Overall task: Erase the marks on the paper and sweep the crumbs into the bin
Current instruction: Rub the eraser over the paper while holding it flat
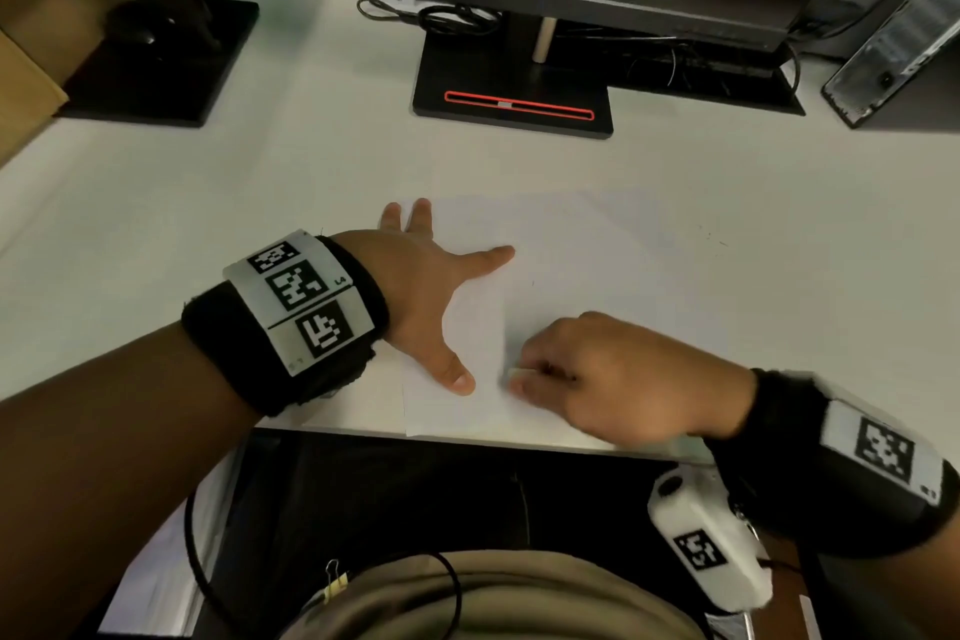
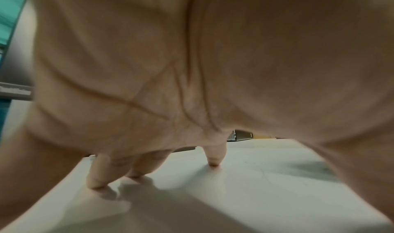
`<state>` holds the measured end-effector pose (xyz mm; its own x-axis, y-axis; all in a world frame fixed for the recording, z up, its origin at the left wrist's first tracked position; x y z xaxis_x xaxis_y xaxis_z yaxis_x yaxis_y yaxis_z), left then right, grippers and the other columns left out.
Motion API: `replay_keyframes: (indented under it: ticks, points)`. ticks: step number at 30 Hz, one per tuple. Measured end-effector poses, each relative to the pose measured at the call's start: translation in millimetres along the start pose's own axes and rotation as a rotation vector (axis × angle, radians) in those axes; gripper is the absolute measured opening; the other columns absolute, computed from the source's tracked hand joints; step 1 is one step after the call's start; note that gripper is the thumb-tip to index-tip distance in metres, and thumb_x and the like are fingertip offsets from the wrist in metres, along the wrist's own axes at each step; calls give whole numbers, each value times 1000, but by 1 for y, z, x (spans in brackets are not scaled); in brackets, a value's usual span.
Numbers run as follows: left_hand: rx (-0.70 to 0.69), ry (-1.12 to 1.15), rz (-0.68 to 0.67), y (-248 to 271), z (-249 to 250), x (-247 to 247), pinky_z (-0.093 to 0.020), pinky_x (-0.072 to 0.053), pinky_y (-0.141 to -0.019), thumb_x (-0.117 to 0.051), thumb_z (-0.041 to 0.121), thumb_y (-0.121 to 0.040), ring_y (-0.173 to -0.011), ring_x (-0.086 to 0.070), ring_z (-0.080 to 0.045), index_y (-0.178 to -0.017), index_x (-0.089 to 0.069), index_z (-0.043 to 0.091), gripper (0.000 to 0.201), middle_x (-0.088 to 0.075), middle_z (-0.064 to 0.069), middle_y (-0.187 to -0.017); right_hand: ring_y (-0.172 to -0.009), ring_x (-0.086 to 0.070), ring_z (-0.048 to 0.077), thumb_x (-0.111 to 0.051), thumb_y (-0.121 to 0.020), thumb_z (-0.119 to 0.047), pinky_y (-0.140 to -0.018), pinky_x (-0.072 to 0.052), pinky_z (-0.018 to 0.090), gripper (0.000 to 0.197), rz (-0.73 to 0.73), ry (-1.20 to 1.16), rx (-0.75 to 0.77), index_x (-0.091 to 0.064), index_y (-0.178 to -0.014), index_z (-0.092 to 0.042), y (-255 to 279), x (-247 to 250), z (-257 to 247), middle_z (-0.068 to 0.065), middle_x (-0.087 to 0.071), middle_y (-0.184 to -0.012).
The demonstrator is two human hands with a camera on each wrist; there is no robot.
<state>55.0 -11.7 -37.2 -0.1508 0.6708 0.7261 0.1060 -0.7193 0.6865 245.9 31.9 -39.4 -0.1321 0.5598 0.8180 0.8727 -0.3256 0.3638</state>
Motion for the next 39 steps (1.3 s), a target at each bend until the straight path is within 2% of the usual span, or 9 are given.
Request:
replay_keyframes:
  ticks: [3, 6, 13, 16, 21, 26, 30, 35, 39]
  points:
    - [1, 13, -4, 2, 0, 0, -60, -20, -118, -76, 83, -51, -145, 28, -42, -136, 30, 67, 136, 38, -17, -156, -56, -47, 12, -47, -104, -40, -57, -37, 26, 48, 69, -34, -130, -54, -69, -7, -7, 18, 16, 6, -57, -65]
    - [3, 13, -5, 2, 0, 1, -60, -20, -119, -76, 82, -52, -145, 28, -43, -136, 30, 66, 136, 38, -17, -156, -58, -49, 15, -47, -103, -39, -59, -40, 31, 47, 64, -26, -96, -54, -71, -5, -7, 14, 10, 8, -58, -65]
    - [5, 20, -6, 2, 1, 1, -60, -19, -119, -76, 81, -53, -145, 29, -42, -136, 29, 66, 135, 39, -17, -155, -55, -47, 12, -48, -103, -39, -55, -37, 26, 48, 77, -38, -152, -55, -71, -5, -11, 19, 16, 8, -58, -64]
    - [5, 14, -6, 1, 0, 0, -60, -19, -119, -76, 82, -52, -145, 28, -43, -136, 30, 66, 136, 39, -17, -156, -53, -46, 10, -48, -103, -38, -53, -35, 21, 45, 34, -6, -69, -52, -68, -10, -9, 7, 3, -1, -52, -58]
    - [-2, 15, -1, 2, 0, 0, -60, -18, -119, -75, 83, -52, -145, 28, -44, -137, 29, 66, 136, 38, -18, -156, -55, -46, 13, -47, -104, -37, -55, -36, 28, 47, 72, -30, -152, -52, -68, -7, -15, 20, 14, 3, -56, -62]
    - [1, 8, 1, 1, 1, 0, -60, -19, -119, -75, 83, -52, -145, 26, -45, -136, 30, 66, 135, 37, -18, -156, -54, -48, 10, -47, -103, -37, -56, -35, 23, 44, -7, -4, -53, -48, -64, -17, -11, 4, -4, -3, -51, -58]
    - [6, 16, -2, 2, 1, 1, -60, -19, -119, -75, 82, -53, -145, 27, -44, -136, 30, 66, 135, 37, -17, -156, -56, -49, 14, -48, -103, -38, -56, -37, 27, 46, 65, -35, -129, -52, -67, -10, -19, 17, 10, 6, -59, -64]
    - [7, 3, 4, 0, 1, 1, -60, -18, -119, -75, 82, -52, -145, 27, -45, -136, 30, 66, 135, 37, -19, -156, -57, -50, 12, -46, -104, -39, -58, -39, 25, 46, -24, 1, -37, -51, -67, -12, -17, 5, -5, -1, -54, -62]
    - [11, 14, 0, 1, 1, 1, -61, -18, -118, -75, 82, -52, -145, 28, -45, -136, 30, 66, 135, 37, -19, -156, -57, -49, 14, -47, -103, -36, -56, -37, 26, 45, 64, -15, -122, -51, -66, -11, -24, 19, 9, 2, -57, -63]
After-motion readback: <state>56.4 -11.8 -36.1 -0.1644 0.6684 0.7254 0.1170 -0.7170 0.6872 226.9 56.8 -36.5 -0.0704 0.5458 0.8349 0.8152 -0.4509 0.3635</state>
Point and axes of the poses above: each hand's wrist, its own y-axis away from the middle knuckle, its own x-axis out of the back of the hand, z = x × y, the point moved 2 cm from there along -y, towards the middle knuckle
